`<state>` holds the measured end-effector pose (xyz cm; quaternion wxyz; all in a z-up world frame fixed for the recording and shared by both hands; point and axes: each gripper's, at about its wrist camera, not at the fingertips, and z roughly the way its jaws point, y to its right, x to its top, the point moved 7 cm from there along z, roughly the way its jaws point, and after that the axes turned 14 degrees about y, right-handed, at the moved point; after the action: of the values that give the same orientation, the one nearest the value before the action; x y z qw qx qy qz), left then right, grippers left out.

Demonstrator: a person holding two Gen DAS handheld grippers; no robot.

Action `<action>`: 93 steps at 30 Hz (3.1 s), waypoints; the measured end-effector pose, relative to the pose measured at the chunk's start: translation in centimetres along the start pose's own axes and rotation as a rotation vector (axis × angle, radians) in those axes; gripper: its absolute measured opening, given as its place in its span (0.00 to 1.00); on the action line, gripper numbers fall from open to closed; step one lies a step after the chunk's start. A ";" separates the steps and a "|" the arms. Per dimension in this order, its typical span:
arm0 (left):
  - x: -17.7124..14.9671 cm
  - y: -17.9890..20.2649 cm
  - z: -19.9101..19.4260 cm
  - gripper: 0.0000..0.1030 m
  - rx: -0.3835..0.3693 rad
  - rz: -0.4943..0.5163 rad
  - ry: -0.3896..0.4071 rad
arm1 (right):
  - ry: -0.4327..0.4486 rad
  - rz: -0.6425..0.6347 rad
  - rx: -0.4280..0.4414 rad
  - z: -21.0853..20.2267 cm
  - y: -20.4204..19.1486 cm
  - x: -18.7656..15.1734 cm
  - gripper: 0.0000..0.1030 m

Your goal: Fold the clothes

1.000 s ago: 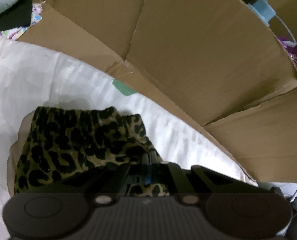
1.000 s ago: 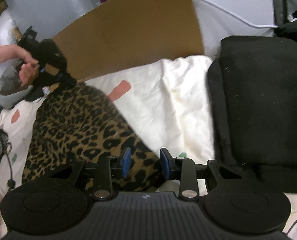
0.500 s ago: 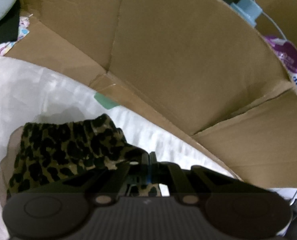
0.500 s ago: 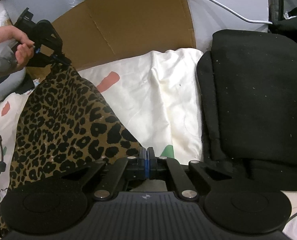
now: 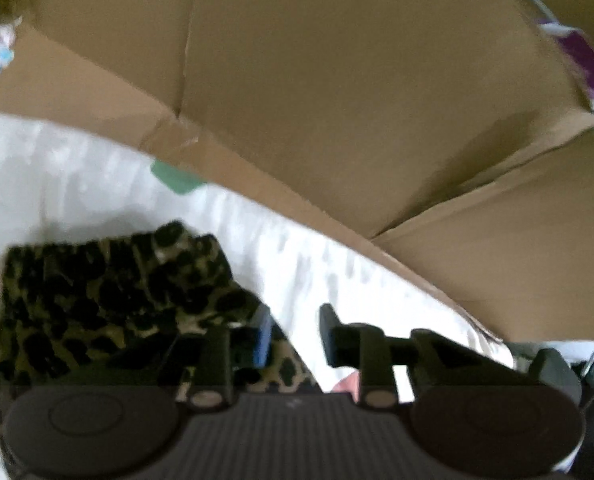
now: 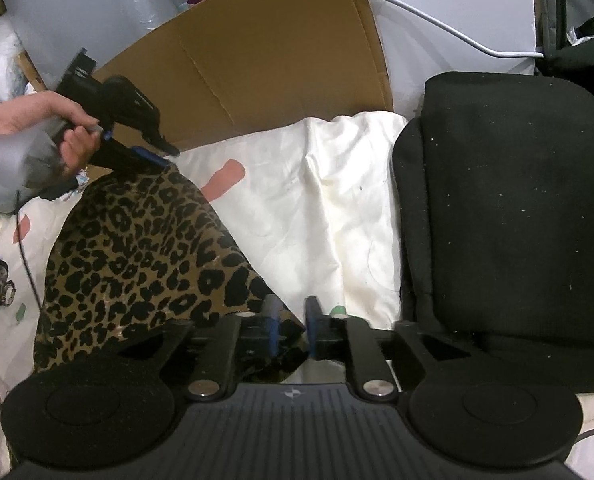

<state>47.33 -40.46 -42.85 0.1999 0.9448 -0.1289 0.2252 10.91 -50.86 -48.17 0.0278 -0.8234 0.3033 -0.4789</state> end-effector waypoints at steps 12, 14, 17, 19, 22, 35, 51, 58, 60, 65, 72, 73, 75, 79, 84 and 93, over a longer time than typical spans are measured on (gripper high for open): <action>-4.8 1.9 0.0 0.34 -0.015 0.061 -0.104 | -0.046 0.062 0.021 1.4 0.0 -1.4 0.26; -5.9 2.0 0.7 0.34 -0.011 0.054 -0.121 | -0.053 0.054 0.020 1.5 0.0 -1.5 0.15; -7.0 2.2 1.3 0.34 -0.002 0.053 -0.125 | -0.056 0.053 0.025 1.5 0.1 -1.6 0.15; -7.4 2.2 1.6 0.34 0.006 0.055 -0.121 | -0.056 0.049 0.026 1.5 0.1 -1.6 0.15; -7.8 1.8 2.0 0.18 0.016 0.036 -0.112 | -0.054 0.043 0.026 1.5 0.0 -1.6 0.13; -6.6 2.4 0.5 0.00 -0.033 0.013 -0.071 | -0.008 0.030 0.022 0.7 -0.2 -1.1 0.02; -8.1 4.0 3.6 0.01 -0.072 0.107 -0.048 | 0.018 -0.033 -0.004 -0.6 -0.4 -0.7 0.06; -6.6 4.7 0.5 0.16 -0.177 0.176 -0.049 | 0.105 -0.035 -0.019 -1.5 -0.9 1.0 0.30; -6.0 4.2 -0.4 0.22 -0.171 0.196 -0.039 | 0.103 -0.043 -0.003 -1.3 -1.7 1.0 0.37; -4.3 3.2 -2.1 0.28 -0.127 0.264 -0.013 | 0.092 -0.065 0.055 -0.5 -3.8 0.8 0.38; -3.7 -0.6 -1.8 0.27 -0.078 0.334 -0.028 | 0.034 -0.138 0.088 1.5 -6.9 -0.2 0.38; -4.0 -0.8 -1.6 0.27 -0.072 0.346 -0.043 | 0.023 -0.149 0.085 1.9 -7.1 -0.4 0.38; -5.1 -1.1 -1.0 0.27 -0.072 0.356 -0.071 | 0.002 -0.173 0.082 2.8 -7.4 -0.8 0.38; -6.3 -1.5 0.8 0.27 -0.058 0.355 -0.075 | -0.036 -0.188 0.070 4.4 -6.9 -1.3 0.38; -6.0 -1.5 2.5 0.27 -0.067 0.296 -0.030 | -0.088 -0.182 0.016 5.3 -4.7 -1.7 0.32; -4.3 0.0 1.9 0.27 -0.094 0.288 -0.026 | -0.067 -0.112 -0.076 3.9 -1.8 -0.9 0.33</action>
<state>44.32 -40.58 -46.46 0.2080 0.9090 -0.2762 0.2328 14.57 -49.89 -50.34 -0.0201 -0.8550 0.2737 -0.4400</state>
